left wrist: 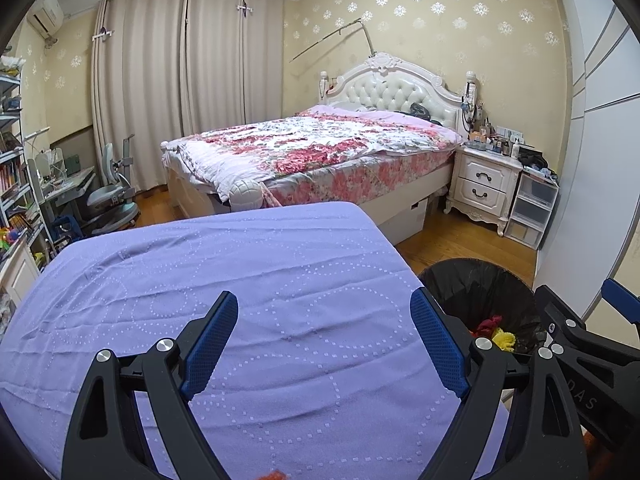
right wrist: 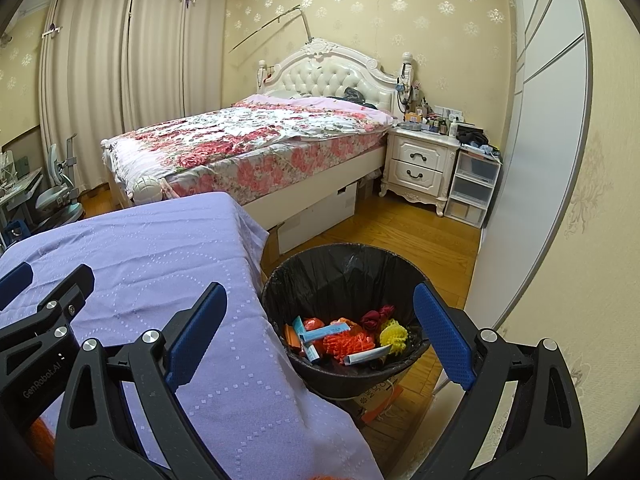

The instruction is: Collect trash

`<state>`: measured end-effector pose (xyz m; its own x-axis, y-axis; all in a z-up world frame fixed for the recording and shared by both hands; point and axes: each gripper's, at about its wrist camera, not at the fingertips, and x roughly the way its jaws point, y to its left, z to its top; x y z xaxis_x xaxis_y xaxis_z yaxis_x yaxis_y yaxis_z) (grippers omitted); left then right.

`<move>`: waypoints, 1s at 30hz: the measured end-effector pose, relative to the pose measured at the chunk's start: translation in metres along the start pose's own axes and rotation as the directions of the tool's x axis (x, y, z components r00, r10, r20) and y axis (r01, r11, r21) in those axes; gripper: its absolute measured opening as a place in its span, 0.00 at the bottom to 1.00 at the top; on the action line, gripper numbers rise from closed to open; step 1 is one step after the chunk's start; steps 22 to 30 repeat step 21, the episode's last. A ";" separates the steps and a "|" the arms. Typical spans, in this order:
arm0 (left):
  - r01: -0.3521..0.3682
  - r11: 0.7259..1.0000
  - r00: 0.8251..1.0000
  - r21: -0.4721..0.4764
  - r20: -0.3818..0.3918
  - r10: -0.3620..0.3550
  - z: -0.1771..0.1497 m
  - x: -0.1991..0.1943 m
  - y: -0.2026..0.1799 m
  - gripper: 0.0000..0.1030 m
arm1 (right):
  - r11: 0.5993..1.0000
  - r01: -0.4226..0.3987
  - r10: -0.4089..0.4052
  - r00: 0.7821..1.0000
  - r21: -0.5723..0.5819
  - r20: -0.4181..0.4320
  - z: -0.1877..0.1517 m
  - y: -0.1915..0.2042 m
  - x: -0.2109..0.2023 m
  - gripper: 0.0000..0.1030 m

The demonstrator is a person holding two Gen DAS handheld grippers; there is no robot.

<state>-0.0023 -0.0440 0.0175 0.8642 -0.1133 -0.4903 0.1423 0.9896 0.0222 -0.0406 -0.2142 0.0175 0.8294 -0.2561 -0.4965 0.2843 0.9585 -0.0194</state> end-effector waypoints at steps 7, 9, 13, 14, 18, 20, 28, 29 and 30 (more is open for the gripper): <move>0.006 1.000 1.000 -0.013 0.011 -0.006 0.001 -0.002 0.005 0.83 | 1.000 0.000 0.000 1.000 0.000 0.000 0.000 0.001 0.000 0.90; -0.005 1.000 1.000 -0.012 0.017 0.005 0.001 -0.003 0.006 0.83 | 1.000 0.000 0.000 1.000 -0.001 0.000 0.000 0.000 0.000 0.90; -0.008 1.000 1.000 -0.010 0.018 0.008 0.001 -0.002 0.005 0.83 | 1.000 -0.005 0.005 1.000 -0.006 -0.003 -0.002 0.005 0.001 0.90; -0.015 1.000 1.000 -0.009 0.020 0.015 0.001 -0.003 0.006 0.83 | 1.000 -0.006 0.006 1.000 -0.007 -0.004 -0.002 0.006 0.000 0.90; -0.028 1.000 0.999 -0.006 0.018 0.029 0.003 -0.001 0.009 0.83 | 1.000 -0.012 0.012 1.000 -0.012 -0.007 -0.004 0.010 0.001 0.90; -0.028 0.999 1.000 -0.014 0.007 0.029 0.003 0.001 0.013 0.83 | 1.000 -0.015 0.015 1.000 -0.015 -0.009 -0.004 0.011 0.001 0.90; -0.029 0.999 1.000 -0.014 -0.001 0.029 0.003 0.002 0.014 0.83 | 1.000 -0.017 0.017 1.000 -0.017 -0.011 -0.004 0.012 0.002 0.90; -0.029 0.999 1.000 -0.014 -0.001 0.029 0.003 0.002 0.014 0.83 | 1.000 -0.017 0.017 1.000 -0.017 -0.011 -0.004 0.012 0.002 0.90; -0.029 0.999 1.000 -0.014 -0.001 0.029 0.003 0.002 0.014 0.83 | 1.000 -0.017 0.017 1.000 -0.017 -0.011 -0.004 0.012 0.002 0.90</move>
